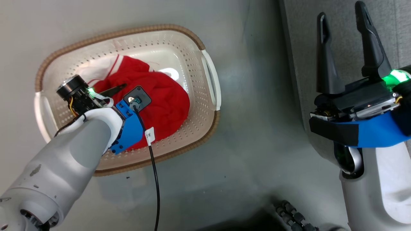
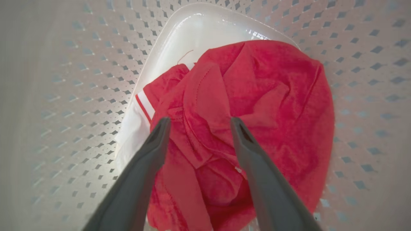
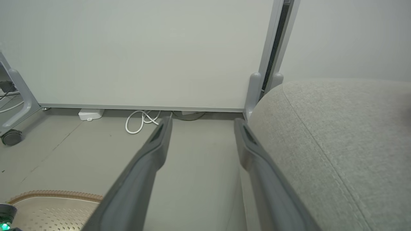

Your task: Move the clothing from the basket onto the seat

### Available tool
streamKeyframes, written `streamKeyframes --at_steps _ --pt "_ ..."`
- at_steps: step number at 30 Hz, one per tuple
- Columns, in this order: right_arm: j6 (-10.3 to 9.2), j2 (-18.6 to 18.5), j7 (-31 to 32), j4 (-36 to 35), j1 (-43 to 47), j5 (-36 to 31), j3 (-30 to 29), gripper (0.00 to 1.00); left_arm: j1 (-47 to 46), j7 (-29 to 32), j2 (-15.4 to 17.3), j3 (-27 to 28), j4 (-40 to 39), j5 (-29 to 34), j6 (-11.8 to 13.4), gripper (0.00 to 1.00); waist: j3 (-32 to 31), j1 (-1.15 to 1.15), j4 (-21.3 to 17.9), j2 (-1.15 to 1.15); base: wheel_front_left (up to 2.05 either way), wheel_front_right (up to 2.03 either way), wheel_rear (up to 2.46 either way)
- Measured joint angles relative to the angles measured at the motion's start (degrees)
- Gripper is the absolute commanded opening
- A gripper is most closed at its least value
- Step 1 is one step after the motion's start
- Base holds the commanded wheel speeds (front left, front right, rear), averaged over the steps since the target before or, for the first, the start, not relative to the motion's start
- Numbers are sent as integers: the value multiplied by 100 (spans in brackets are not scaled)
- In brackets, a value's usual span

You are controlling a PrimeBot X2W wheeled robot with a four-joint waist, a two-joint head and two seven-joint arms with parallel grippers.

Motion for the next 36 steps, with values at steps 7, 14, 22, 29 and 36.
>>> streamKeyframes --at_steps 7,14,22,29,36 --pt "0 0 0 -304 -47 18 37 100 -188 256 98 -24 135 244 0 100 561 0 -166 0 0 0 0" --pt "0 0 0 -621 -43 60 67 100 -421 431 170 -27 345 598 0 100 991 0 -357 0 0 0 0" --pt "0 0 0 -983 121 44 -26 100 -526 683 68 -26 599 751 1 100 1183 -2 -465 0 0 0 0" --pt "0 0 0 -1096 168 -11 -78 100 -531 779 -47 -25 659 779 5 0 1173 -2 -423 0 0 0 0" --pt "0 0 0 -1048 72 -49 -80 100 -519 675 -103 -27 601 773 2 0 1062 -1 -366 0 0 0 0"
